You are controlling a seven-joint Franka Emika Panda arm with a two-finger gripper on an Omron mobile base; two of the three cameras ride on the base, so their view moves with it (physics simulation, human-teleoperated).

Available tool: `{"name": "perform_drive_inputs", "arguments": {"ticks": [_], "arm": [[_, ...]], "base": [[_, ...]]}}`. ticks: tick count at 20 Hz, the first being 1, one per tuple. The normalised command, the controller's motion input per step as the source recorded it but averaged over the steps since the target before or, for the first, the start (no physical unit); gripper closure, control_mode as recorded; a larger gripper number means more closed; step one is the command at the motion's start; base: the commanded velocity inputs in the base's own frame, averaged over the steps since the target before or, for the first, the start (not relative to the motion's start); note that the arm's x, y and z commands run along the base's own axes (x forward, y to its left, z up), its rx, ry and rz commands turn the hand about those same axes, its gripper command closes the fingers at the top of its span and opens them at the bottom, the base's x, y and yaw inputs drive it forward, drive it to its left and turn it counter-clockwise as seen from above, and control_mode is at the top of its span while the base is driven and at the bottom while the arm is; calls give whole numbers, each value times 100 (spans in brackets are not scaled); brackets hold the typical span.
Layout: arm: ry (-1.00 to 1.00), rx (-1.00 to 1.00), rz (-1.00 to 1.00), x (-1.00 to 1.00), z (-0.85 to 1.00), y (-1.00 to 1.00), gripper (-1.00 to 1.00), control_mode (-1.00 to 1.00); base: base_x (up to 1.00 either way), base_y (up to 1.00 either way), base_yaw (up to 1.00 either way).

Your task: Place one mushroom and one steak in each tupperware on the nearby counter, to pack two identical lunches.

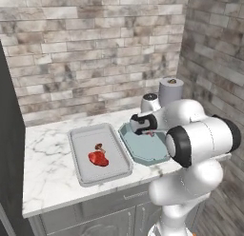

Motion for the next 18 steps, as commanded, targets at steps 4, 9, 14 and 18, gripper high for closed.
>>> {"name": "perform_drive_inputs", "arguments": {"ticks": [4,9,14,18], "arm": [[7,0,0,54,-22,11,-100,-100],[3,0,0,49,-26,1,-100,-100],[0,0,0,-8,0,0,-100,-100],[-10,-3,0,-87,39,0,-100,-100]], "base": [[0,0,0],[0,0,0],[0,0,0],[0,0,0]]}}
